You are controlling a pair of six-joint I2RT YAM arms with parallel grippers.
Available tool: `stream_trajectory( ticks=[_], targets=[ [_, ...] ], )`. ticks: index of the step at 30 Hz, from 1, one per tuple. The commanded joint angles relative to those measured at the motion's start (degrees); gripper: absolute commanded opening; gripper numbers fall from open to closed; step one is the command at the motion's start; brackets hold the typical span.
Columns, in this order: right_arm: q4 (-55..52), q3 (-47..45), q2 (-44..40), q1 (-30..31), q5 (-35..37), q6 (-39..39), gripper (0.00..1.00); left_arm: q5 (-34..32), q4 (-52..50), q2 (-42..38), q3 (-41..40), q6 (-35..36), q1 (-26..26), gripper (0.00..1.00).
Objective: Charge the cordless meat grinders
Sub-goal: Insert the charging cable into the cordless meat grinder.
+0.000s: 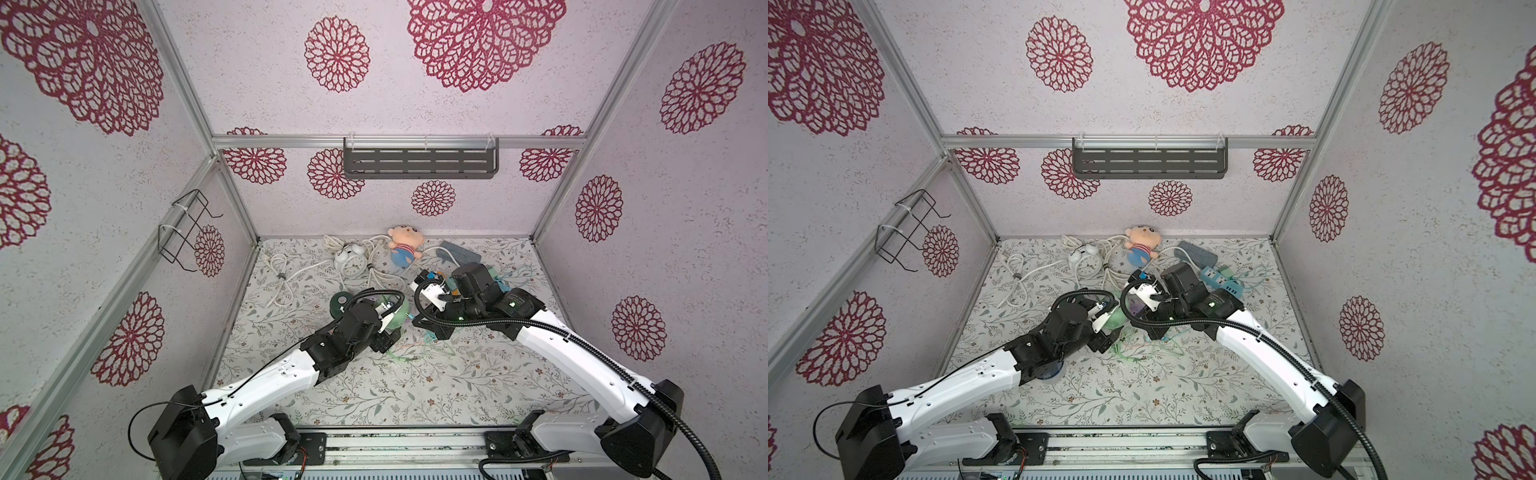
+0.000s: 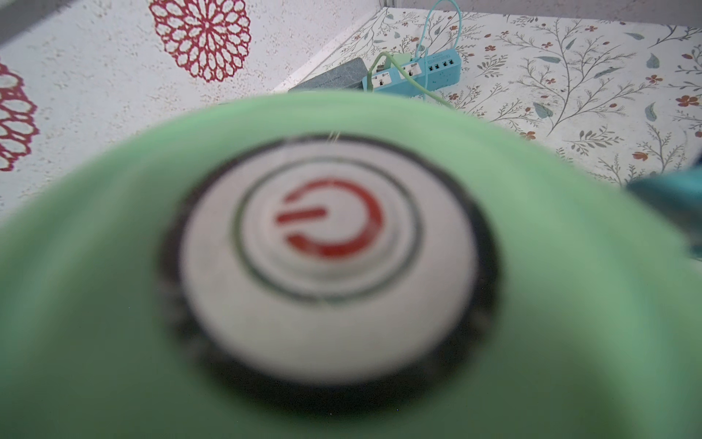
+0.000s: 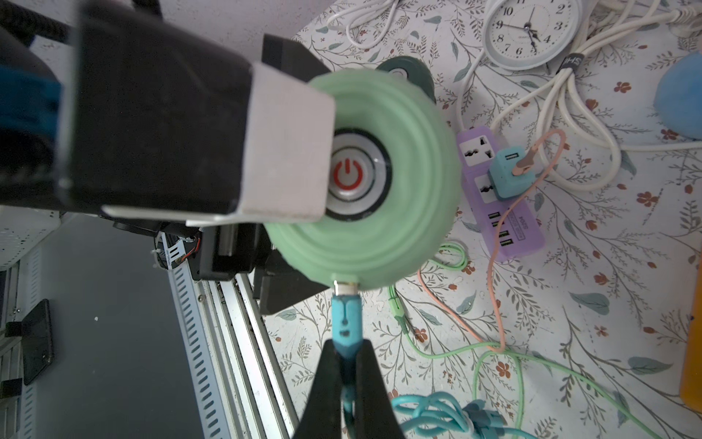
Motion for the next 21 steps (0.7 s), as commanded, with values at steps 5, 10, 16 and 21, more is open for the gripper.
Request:
stream_trajectory(
  ticks=[5,10,16,21],
  targets=[
    [8.4,2.9,-2.1,-1.4,0.0,0.5,0.0,5.7,0.9,0.9,0.9,2.5,-2.7,0.74],
    [8.5,3.6,-1.0,-1.4,-0.9,0.6,0.0,3.7,-0.3,1.8,2.1,4.2,-4.4,0.72],
    [9.1,5.8,1.4,-1.4,-1.8,0.8,0.0,2.4,-1.5,1.7,2.9,5.2,-6.9,0.72],
    [8.6,8.0,3.0,-1.5,-0.7,-0.2,0.0,0.9,-4.7,1.8,3.9,5.9,-10.4,0.7]
  ],
)
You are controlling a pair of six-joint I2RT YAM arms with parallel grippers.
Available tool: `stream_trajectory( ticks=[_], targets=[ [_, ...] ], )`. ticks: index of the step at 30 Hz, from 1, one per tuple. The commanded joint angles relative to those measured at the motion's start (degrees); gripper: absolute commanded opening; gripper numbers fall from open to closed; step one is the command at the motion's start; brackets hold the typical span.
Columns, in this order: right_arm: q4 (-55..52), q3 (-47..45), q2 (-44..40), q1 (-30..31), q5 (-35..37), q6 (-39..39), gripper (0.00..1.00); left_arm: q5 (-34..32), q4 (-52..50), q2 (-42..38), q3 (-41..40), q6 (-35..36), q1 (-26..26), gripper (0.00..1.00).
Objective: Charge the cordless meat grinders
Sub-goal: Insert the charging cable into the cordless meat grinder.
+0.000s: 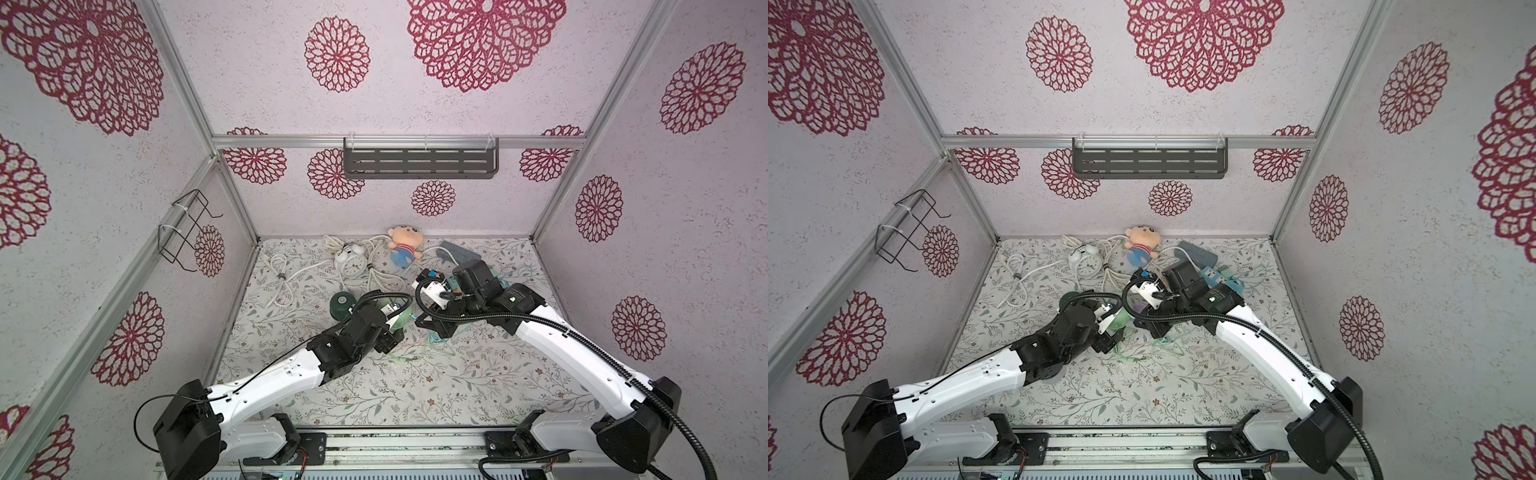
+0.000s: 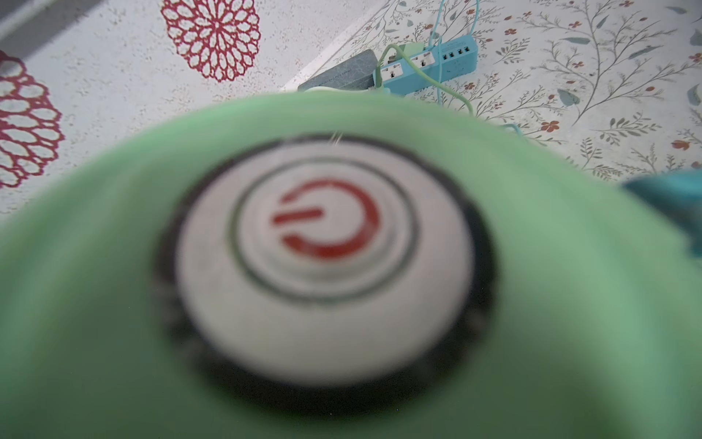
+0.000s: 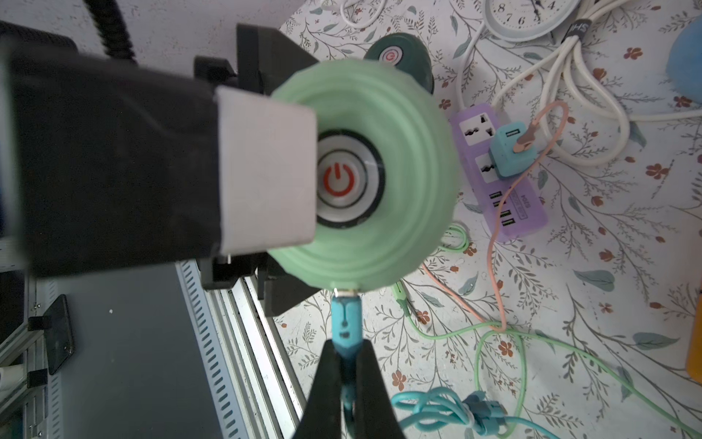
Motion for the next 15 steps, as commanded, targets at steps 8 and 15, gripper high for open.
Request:
stream_trajectory(
  ticks=[8,15],
  targets=[
    [15.5,7.0,4.3,-1.5,-1.5,-0.3,0.0,7.7,-2.6,-1.1,2.0,3.8,-11.2,0.69],
    [20.7,4.7,4.0,-1.5,-3.3,1.5,0.0,9.9,-0.3,-0.9,3.4,1.2,-13.7,0.68]
  ],
)
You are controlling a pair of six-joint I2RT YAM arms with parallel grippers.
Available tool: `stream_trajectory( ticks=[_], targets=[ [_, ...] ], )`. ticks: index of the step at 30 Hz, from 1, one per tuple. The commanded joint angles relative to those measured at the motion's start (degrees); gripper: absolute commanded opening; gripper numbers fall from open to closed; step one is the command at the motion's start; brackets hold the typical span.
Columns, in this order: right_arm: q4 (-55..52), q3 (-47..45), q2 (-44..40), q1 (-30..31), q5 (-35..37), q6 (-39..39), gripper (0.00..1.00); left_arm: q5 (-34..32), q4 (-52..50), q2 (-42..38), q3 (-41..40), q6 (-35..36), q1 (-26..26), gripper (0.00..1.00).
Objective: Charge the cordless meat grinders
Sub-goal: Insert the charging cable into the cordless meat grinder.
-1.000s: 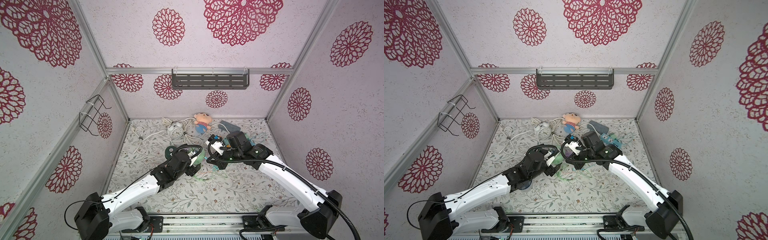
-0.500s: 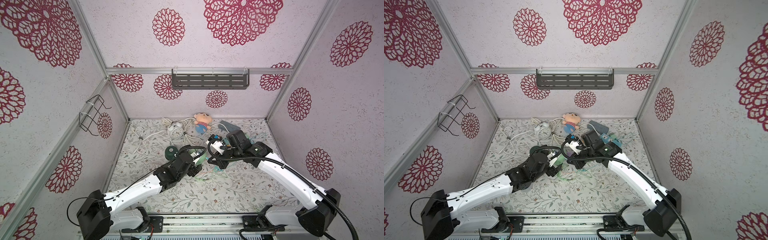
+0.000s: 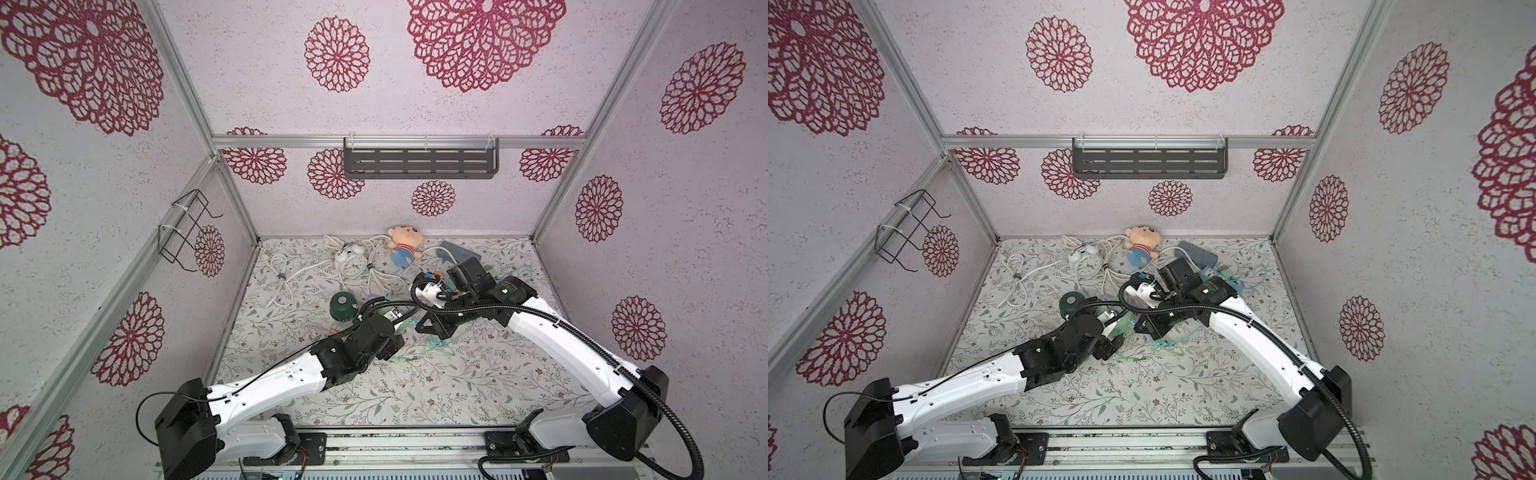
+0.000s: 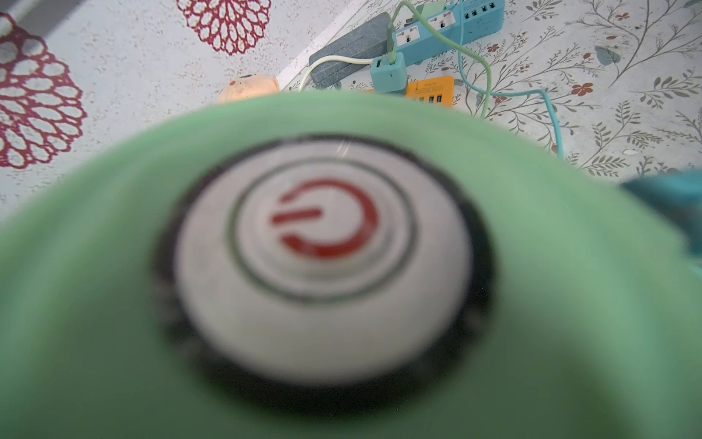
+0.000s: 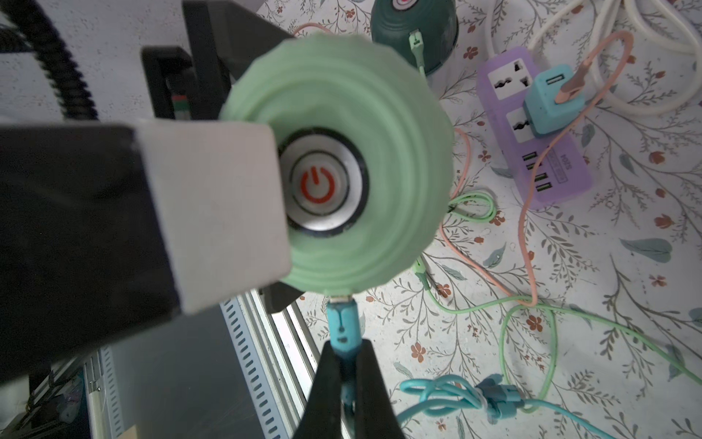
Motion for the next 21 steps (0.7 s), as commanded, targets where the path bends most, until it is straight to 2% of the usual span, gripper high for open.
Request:
stream_trajectory(
  ticks=[1,9,12,21],
  targets=[
    [27.1,2.0,0.3,-0.9,0.4,2.0,0.0,16.6,4.6,-0.3,3.3,5.2,-9.8,0.68],
    [28.1,3.7,0.1,-3.2,1.1,1.4,0.0,16.1,6.4,3.3,5.1,4.3,-14.1,0.67],
    [26.2,5.2,0.6,-3.7,0.5,0.3,0.0,14.2,4.1,5.3,6.6,5.2,-15.9,0.66],
    [22.4,9.0,-0.5,-6.4,-0.3,-2.0,0.0,14.5,3.1,5.9,5.1,4.5,-16.6,0.66]
  ],
)
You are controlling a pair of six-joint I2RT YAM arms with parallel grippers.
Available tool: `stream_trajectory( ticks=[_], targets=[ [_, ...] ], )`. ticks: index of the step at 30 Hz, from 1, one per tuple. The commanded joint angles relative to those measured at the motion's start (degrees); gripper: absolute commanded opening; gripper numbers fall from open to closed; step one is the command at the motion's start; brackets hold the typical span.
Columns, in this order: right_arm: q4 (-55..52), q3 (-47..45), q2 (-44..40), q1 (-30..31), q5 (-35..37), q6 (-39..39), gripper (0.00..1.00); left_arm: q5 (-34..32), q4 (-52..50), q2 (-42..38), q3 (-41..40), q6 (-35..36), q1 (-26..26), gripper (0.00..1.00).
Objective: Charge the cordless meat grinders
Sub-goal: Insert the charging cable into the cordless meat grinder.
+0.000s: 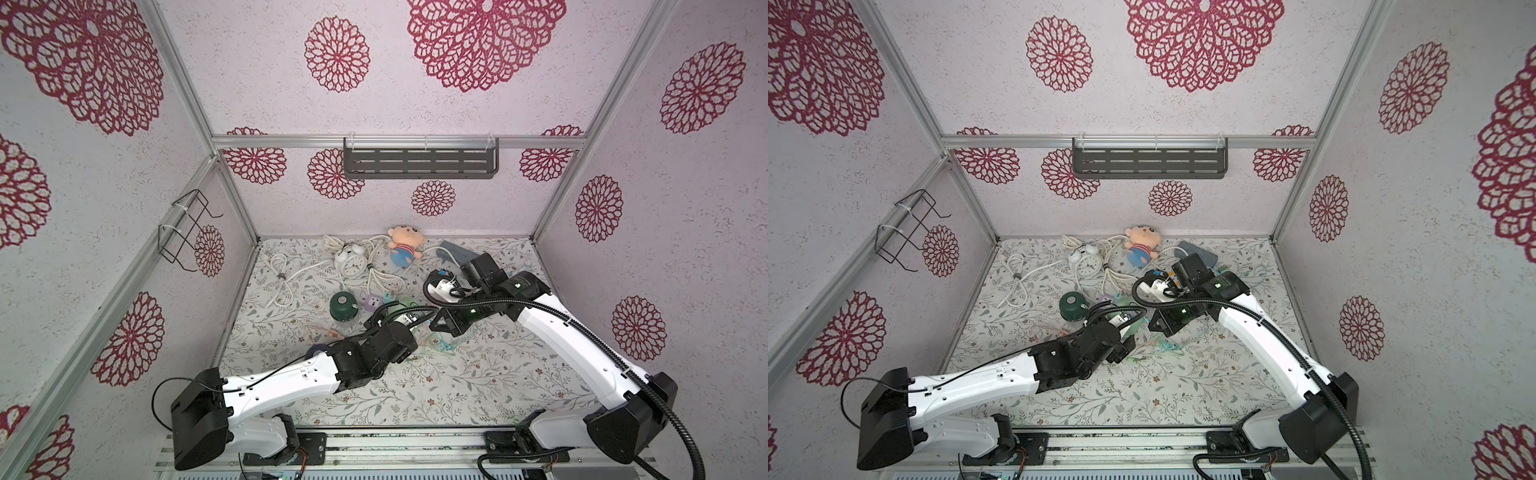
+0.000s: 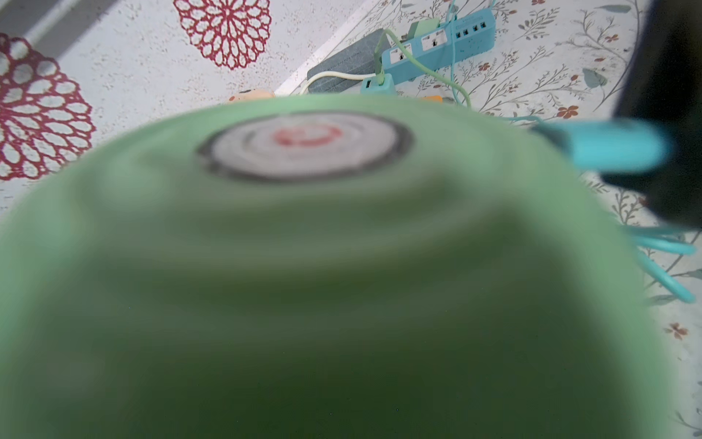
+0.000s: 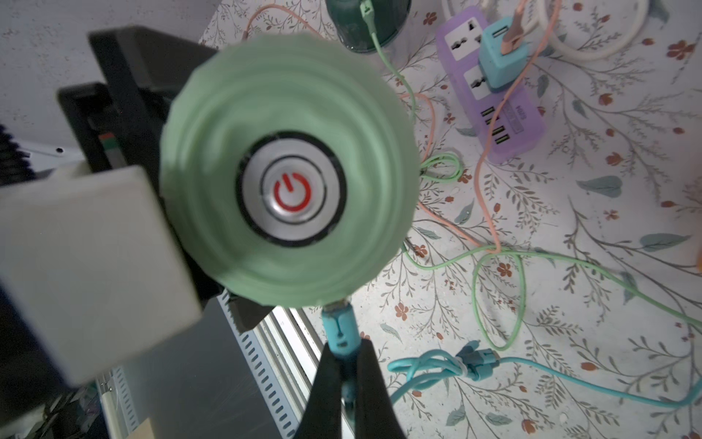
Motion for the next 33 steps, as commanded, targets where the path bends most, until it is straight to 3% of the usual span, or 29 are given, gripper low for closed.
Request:
stream_trajectory(
  ticks=[1,14,24,27,33],
  targets=[
    [30.2,6.7,0.5,-0.8,-1.9,-0.2,0.0,21.6,3.1,0.8,0.5,8.1,-10.0,0.65],
    [27.3,8.7,3.6,1.1,-12.5,-0.8,0.0,19.6,8.6,0.9,-1.3,8.3,-9.7,0.65],
    [22.0,9.6,2.3,1.0,-10.1,-3.2,0.0,18.5,12.8,0.6,-3.3,7.1,-9.7,0.61],
    [21.7,9.0,1.5,1.1,-9.7,-2.8,0.09,17.4,15.4,-0.1,-5.0,6.3,-9.6,0.61],
    [19.8,7.9,-0.6,1.1,-8.4,-2.6,0.17,15.3,20.1,-1.1,-7.9,4.7,-9.6,0.6]
  ],
)
